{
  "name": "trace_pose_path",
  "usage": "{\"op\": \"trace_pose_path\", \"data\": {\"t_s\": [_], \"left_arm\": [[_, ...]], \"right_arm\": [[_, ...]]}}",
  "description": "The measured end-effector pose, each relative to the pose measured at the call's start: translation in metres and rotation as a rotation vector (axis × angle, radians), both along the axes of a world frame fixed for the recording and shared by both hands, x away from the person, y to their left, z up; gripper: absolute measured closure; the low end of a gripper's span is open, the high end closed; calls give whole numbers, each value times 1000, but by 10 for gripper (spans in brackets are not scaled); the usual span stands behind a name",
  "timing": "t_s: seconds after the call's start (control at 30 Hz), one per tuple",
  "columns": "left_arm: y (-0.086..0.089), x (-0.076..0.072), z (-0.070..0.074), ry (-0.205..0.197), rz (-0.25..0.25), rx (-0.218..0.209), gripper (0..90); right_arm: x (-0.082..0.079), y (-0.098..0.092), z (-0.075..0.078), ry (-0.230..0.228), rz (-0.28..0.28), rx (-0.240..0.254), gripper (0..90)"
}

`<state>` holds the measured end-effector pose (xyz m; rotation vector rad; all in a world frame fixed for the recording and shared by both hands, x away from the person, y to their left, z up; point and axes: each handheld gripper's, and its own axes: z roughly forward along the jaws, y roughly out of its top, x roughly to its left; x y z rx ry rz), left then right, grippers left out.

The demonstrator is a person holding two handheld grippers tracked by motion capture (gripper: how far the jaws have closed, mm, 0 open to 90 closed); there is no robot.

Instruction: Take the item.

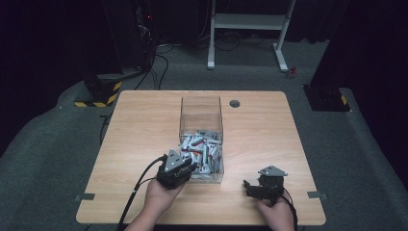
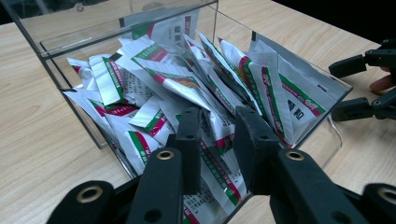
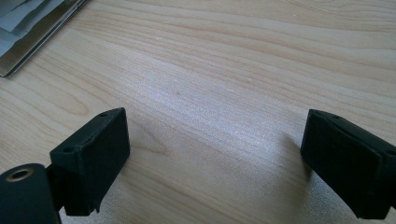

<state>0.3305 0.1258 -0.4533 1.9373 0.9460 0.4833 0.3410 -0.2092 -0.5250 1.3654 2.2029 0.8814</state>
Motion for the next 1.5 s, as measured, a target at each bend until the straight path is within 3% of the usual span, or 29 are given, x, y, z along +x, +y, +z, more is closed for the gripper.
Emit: {"op": "trace_pose_path", "data": {"t_s": [0.23, 0.53, 0.83, 1.5], "left_arm": [[3, 0, -3, 11, 0, -35, 792], [6, -3, -3, -2, -15, -56, 872], [14, -4, 3, -27, 6, -97, 877], [21, -6, 13, -71, 23, -122, 877]], "right_arm": [[0, 0, 0, 0, 0, 0, 79], [0, 0, 0, -1, 1, 0, 79], [0, 0, 0, -1, 0, 0, 79], [0, 0, 0, -1, 1, 0, 79]]}}
